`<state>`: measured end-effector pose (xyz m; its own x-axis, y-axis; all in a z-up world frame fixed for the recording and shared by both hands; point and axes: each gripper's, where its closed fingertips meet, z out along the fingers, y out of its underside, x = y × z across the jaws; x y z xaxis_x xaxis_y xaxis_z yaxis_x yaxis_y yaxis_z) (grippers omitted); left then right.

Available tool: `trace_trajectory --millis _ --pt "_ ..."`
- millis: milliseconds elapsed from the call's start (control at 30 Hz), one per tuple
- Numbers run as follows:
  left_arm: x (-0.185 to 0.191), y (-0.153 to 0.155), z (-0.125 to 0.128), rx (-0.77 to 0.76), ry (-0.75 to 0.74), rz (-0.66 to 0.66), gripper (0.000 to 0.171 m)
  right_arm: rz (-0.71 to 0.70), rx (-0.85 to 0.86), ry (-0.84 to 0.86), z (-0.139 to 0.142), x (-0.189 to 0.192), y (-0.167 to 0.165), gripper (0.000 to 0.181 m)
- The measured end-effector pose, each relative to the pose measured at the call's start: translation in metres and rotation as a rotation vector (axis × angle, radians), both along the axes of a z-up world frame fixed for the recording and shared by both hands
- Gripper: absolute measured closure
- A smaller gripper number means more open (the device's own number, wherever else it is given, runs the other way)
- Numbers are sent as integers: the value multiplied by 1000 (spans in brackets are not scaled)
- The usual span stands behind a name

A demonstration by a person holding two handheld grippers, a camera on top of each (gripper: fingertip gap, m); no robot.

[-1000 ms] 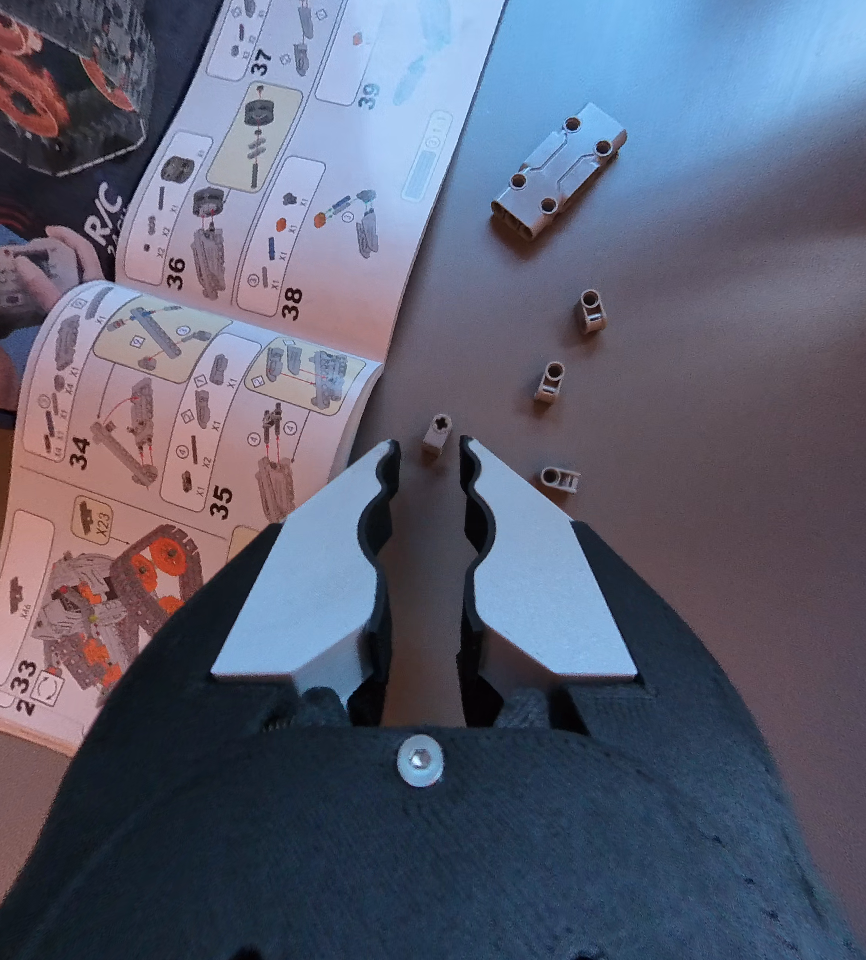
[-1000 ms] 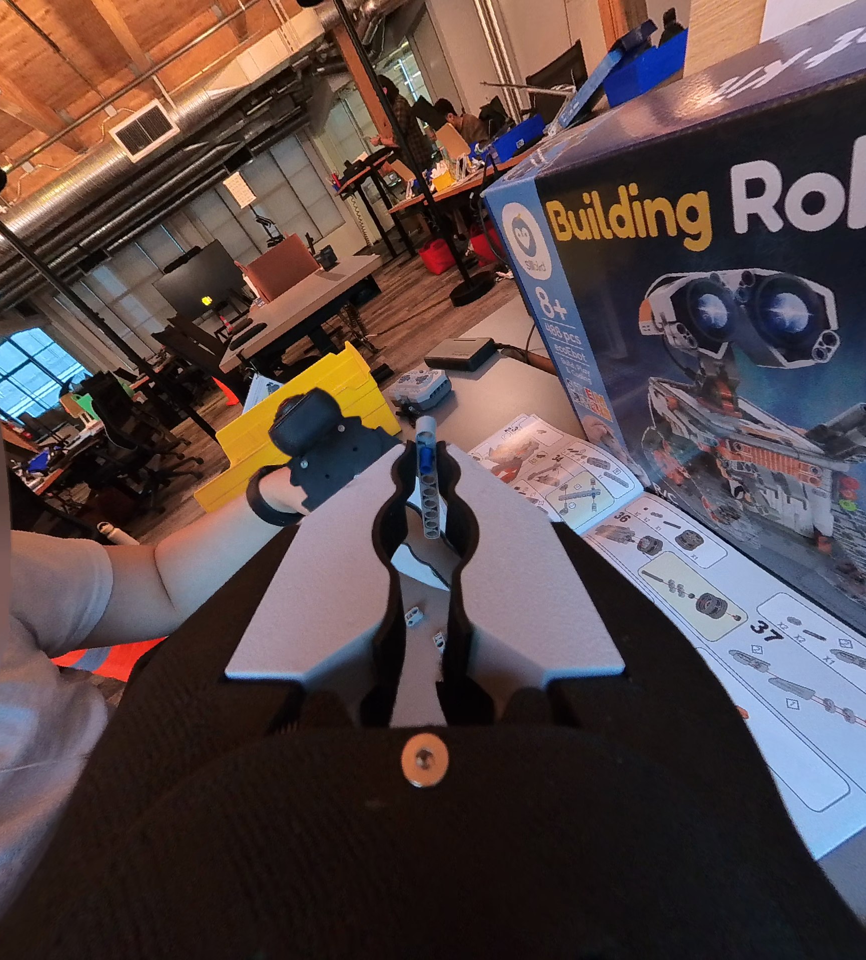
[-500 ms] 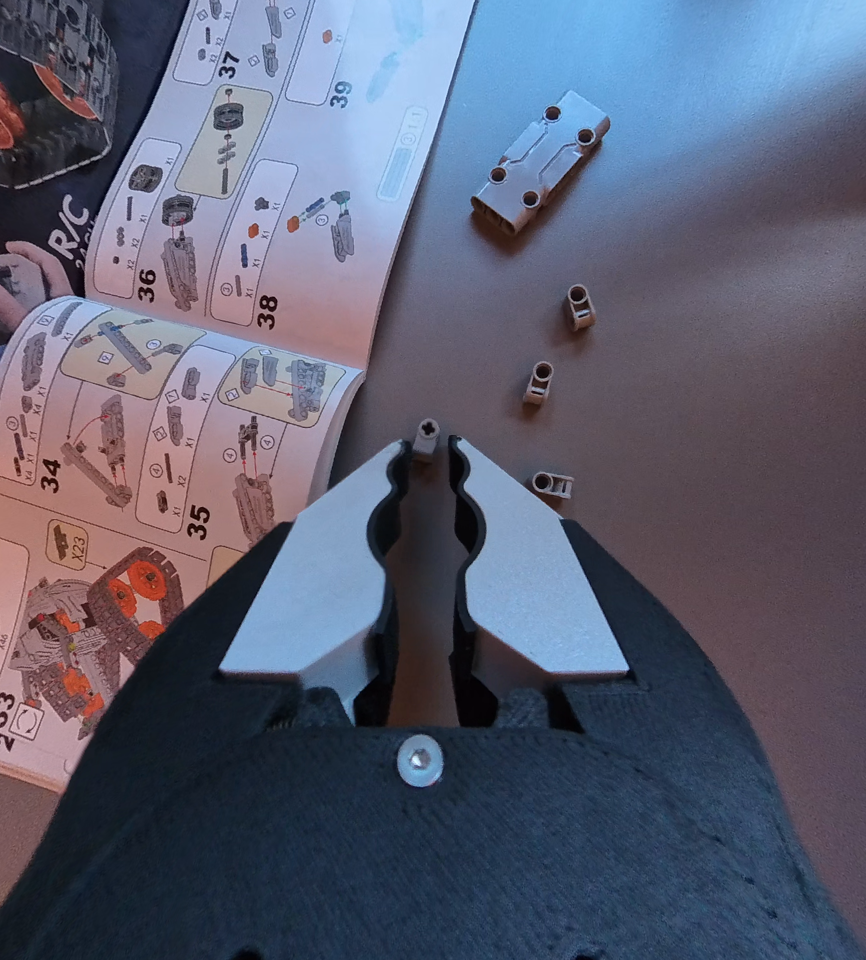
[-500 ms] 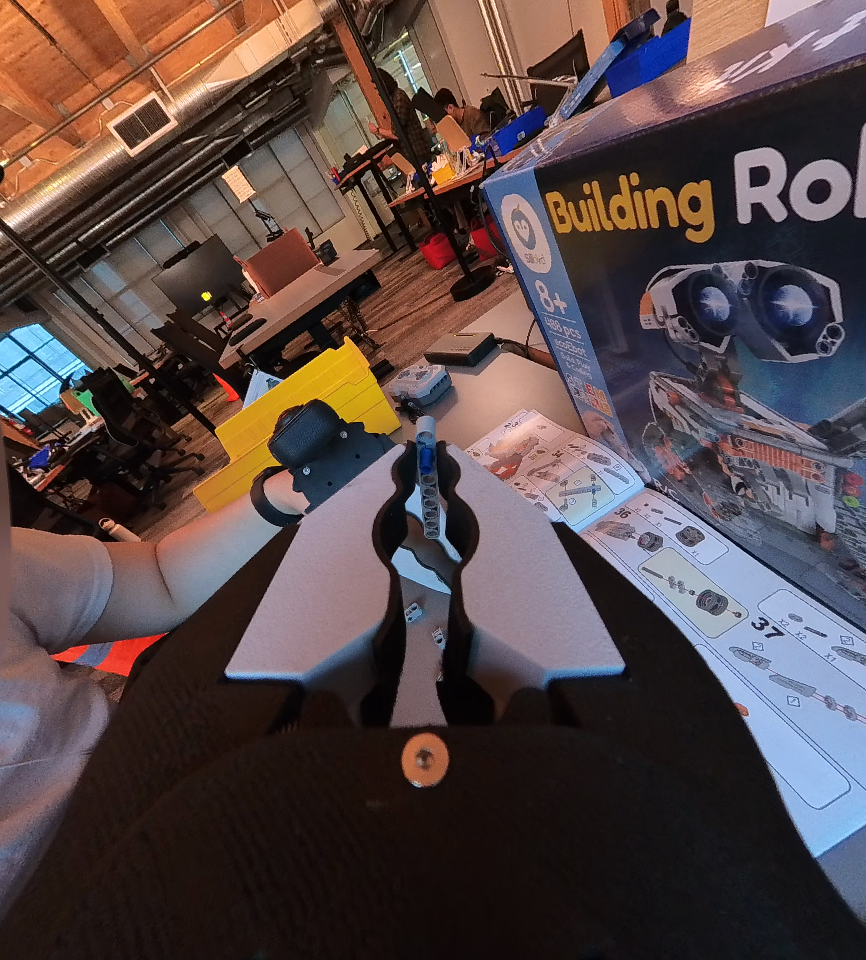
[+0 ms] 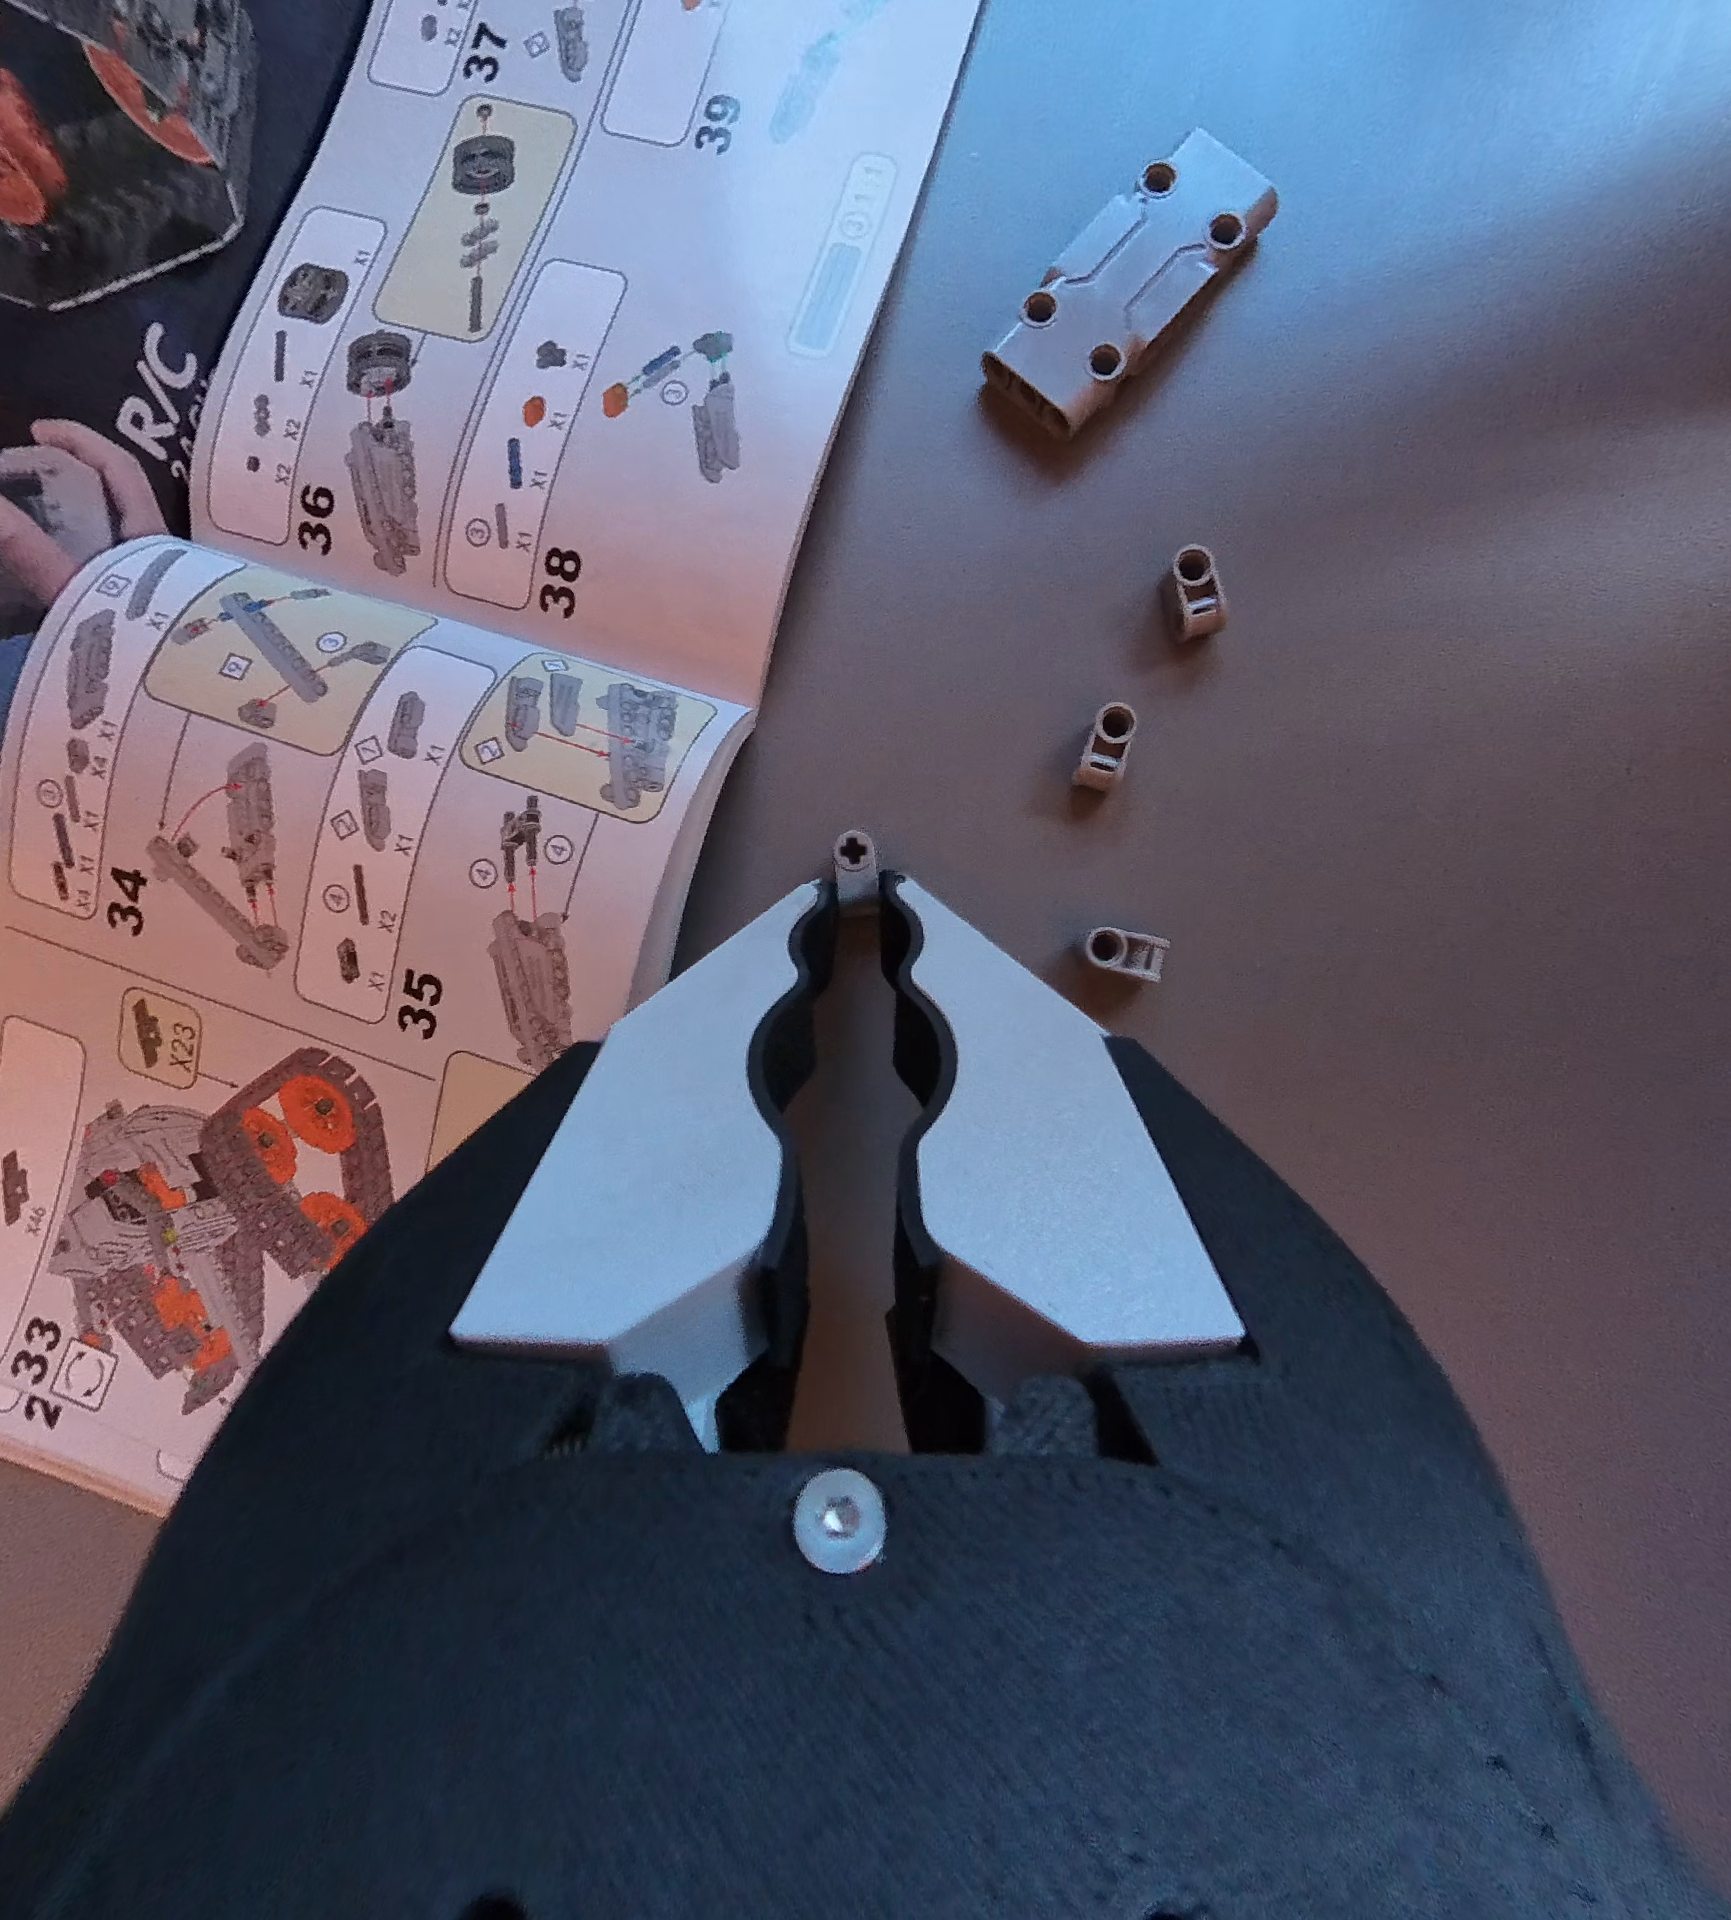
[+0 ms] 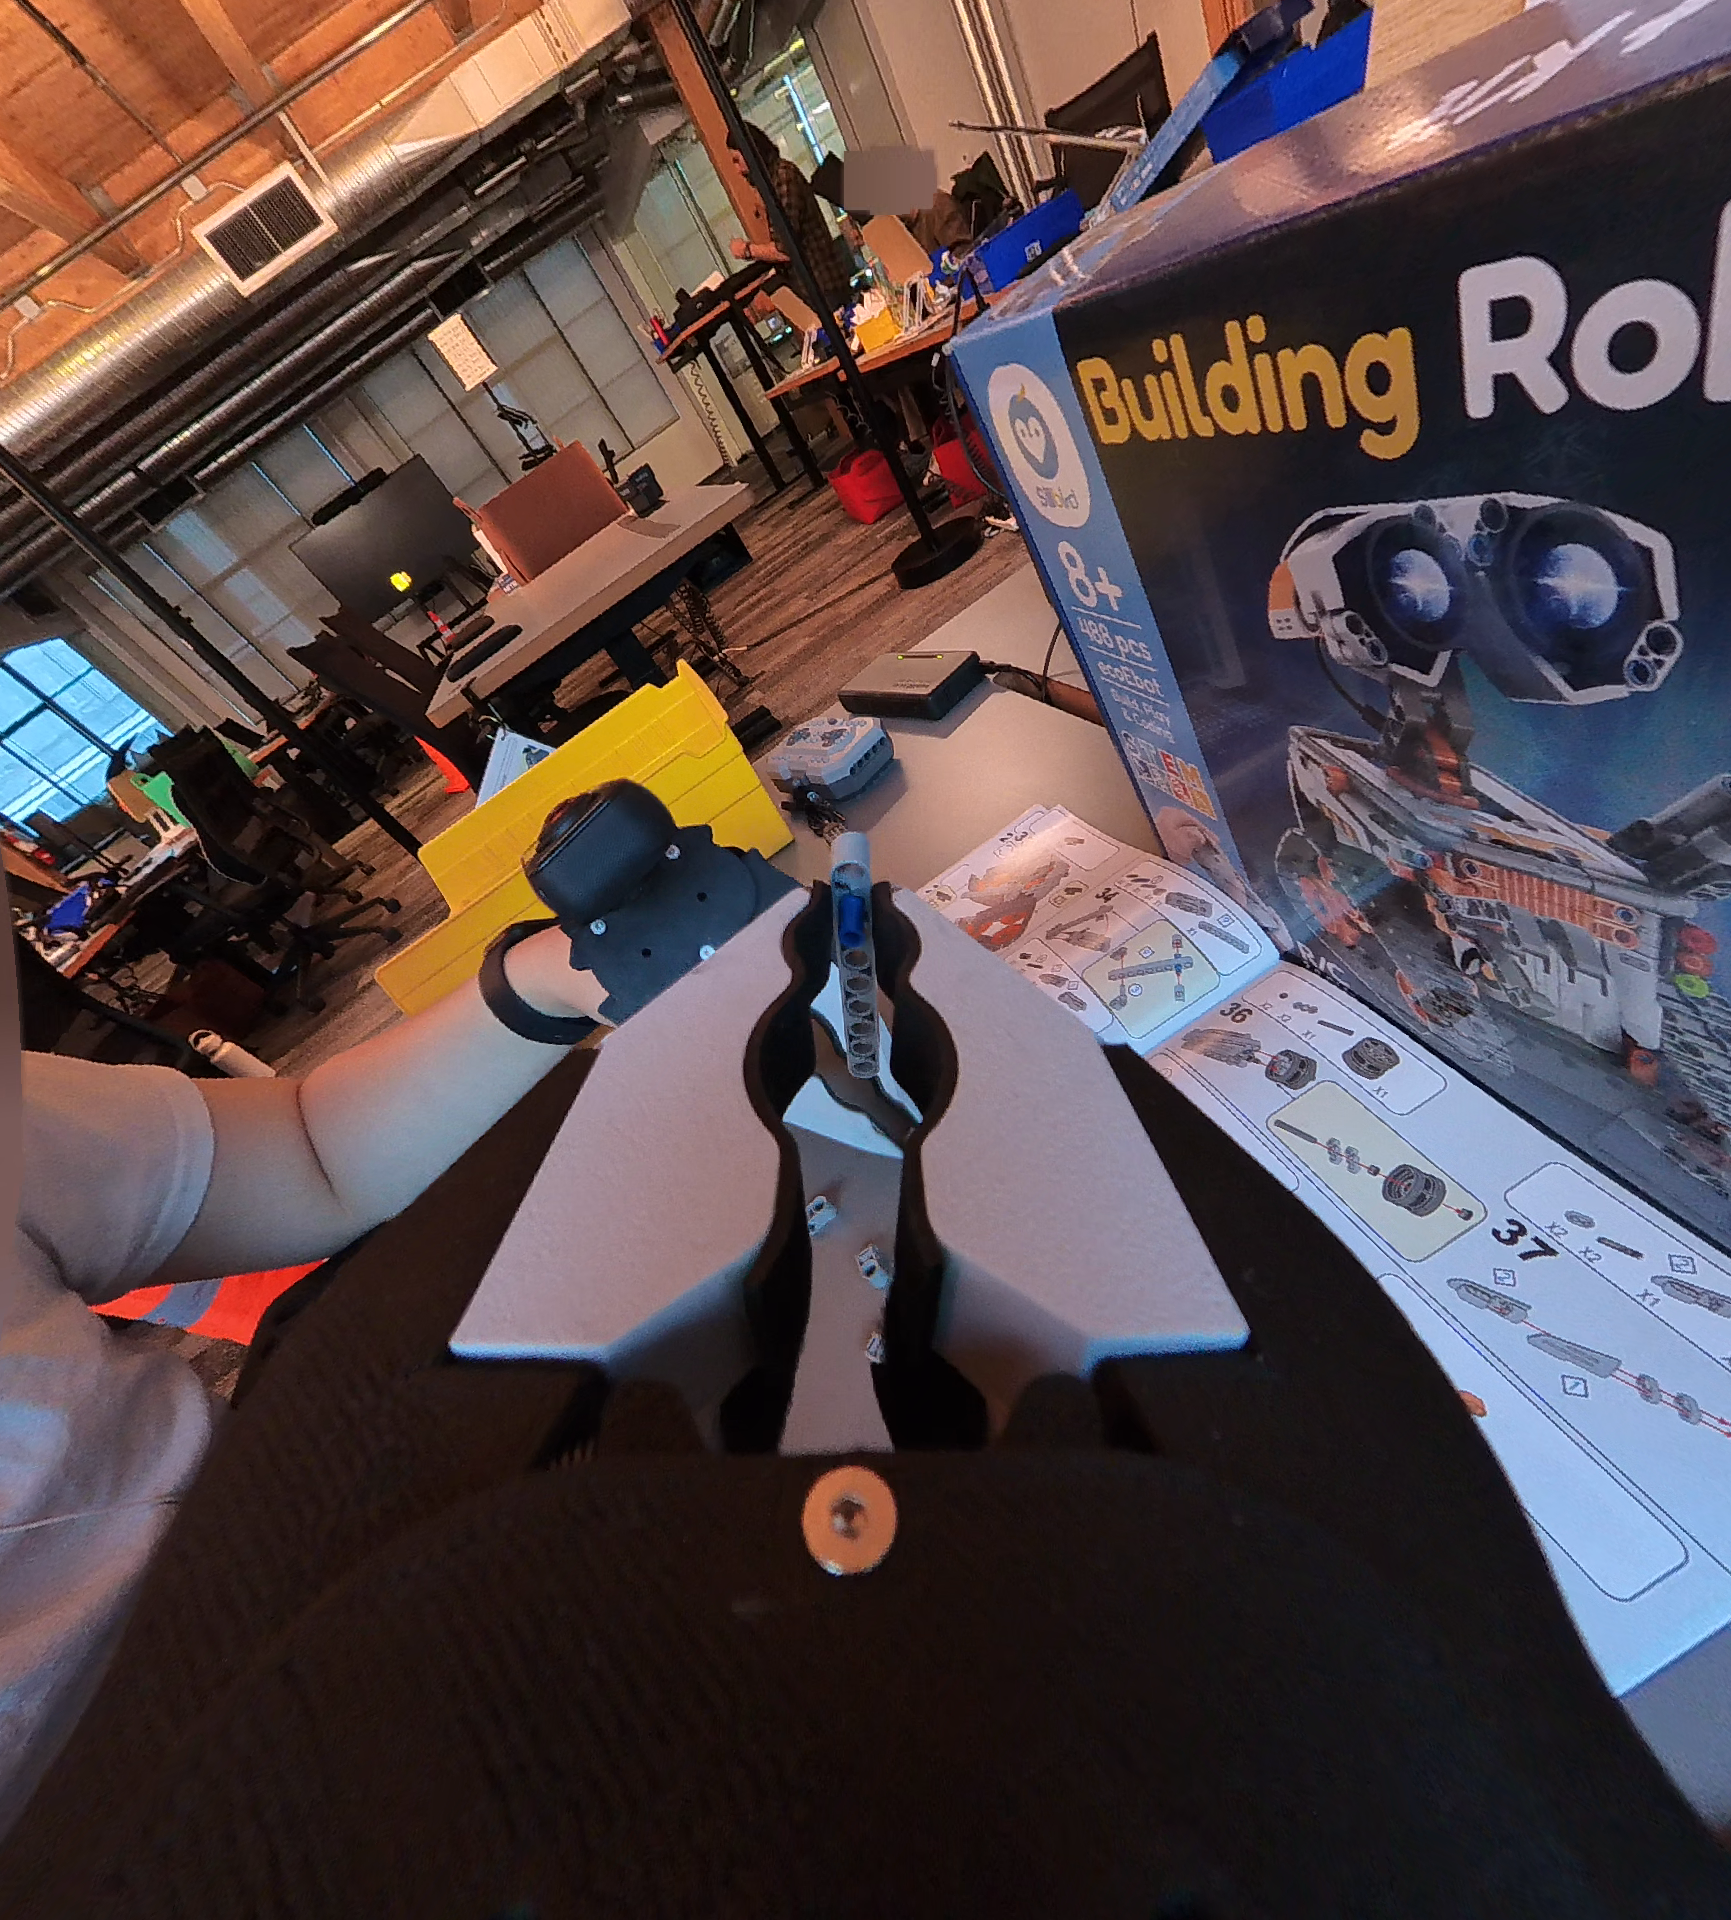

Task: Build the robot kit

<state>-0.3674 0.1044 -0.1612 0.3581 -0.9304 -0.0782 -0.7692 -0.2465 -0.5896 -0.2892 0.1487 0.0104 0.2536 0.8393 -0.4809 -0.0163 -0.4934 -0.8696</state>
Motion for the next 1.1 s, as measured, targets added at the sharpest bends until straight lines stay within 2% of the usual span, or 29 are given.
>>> trace_trajectory --millis 200,433,1100 --pt "-7 2 -1 -26 36 49 166 -2 5 -8 -1 0 0 174" --pt "-8 -4 0 -107 4 67 159 3 0 -13 -2 -1 0 174" --pt "-16 -5 -1 -104 46 65 162 7 -10 -21 -6 -2 0 174"
